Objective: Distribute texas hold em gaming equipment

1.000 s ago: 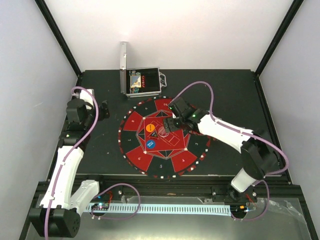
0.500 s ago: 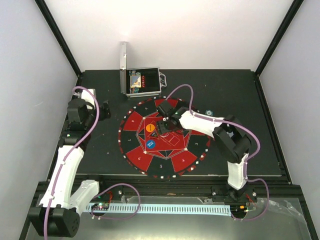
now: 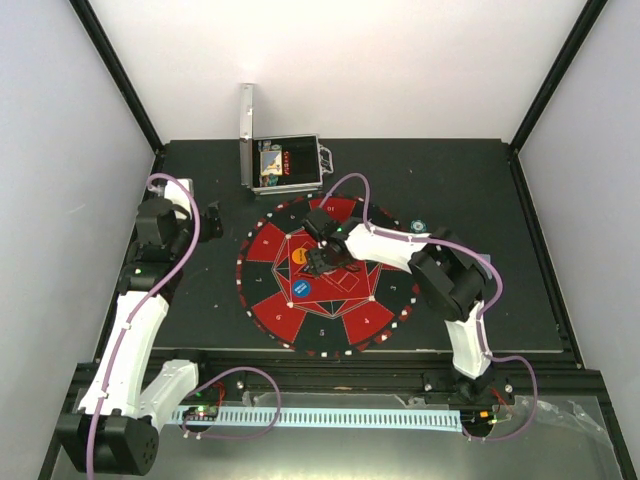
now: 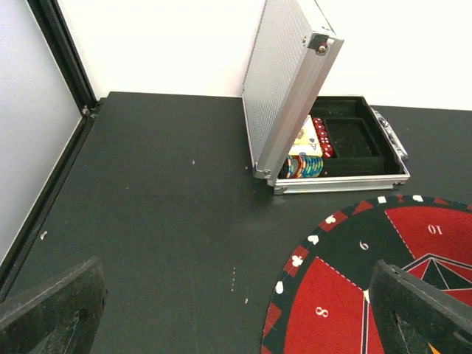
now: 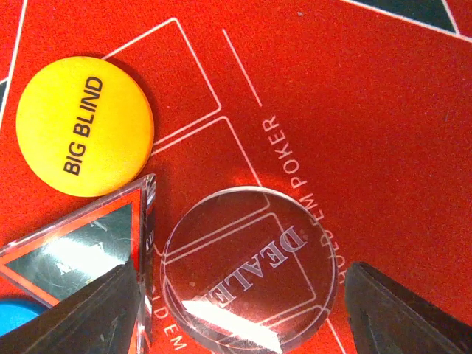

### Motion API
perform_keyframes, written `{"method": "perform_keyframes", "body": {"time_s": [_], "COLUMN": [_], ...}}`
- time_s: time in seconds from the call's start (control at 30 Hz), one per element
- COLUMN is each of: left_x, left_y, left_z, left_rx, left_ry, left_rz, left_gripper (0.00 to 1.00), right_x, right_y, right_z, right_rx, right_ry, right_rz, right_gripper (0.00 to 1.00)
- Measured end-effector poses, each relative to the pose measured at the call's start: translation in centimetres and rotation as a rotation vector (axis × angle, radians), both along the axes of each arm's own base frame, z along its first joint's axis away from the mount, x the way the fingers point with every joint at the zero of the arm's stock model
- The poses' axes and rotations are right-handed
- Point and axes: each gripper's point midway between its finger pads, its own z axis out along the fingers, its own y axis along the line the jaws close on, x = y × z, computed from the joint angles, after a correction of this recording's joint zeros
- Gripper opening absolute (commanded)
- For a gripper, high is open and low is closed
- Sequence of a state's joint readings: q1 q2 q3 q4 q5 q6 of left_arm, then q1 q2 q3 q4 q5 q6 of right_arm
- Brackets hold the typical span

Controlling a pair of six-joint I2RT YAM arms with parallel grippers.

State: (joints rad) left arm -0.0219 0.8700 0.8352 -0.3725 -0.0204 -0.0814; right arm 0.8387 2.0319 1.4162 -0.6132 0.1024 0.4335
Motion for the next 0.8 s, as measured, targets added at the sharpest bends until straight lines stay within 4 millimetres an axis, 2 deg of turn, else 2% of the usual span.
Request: {"method": "perform_keyframes", "body": {"time_s": [0.27,0.47,0.7,0.8], "left_x": [0.0,0.0,0.0,0.0], "left_y": [0.0,-0.1,-0.2,-0.2], "left_z": [0.0,0.0,0.0,0.0], "left_rx": [0.001,0.001,0.001,0.002], "left_ry": [0.001,0.000,0.000,0.000], "left_rz": [-0.001,-0.003,-0.005,-0.005], "left_gripper": [0.99,0.99,0.99,0.99], "right_x": [0.5,0.4,0.4,0.4], "right_y": [-0.2,-1.6,-1.4,-1.3], "right_z": [0.1,-0.8,-0.8,-0.8], "right_rx": [-0.025,-0.073,-0.066,-0.064], "right_ry": [-0.016,-0.027,-0.030,-0.028], "right_rz": [-0.030,-0.067,-0.063,-0.055], "right_gripper": [0.75,0.74,0.75,0.69]}}
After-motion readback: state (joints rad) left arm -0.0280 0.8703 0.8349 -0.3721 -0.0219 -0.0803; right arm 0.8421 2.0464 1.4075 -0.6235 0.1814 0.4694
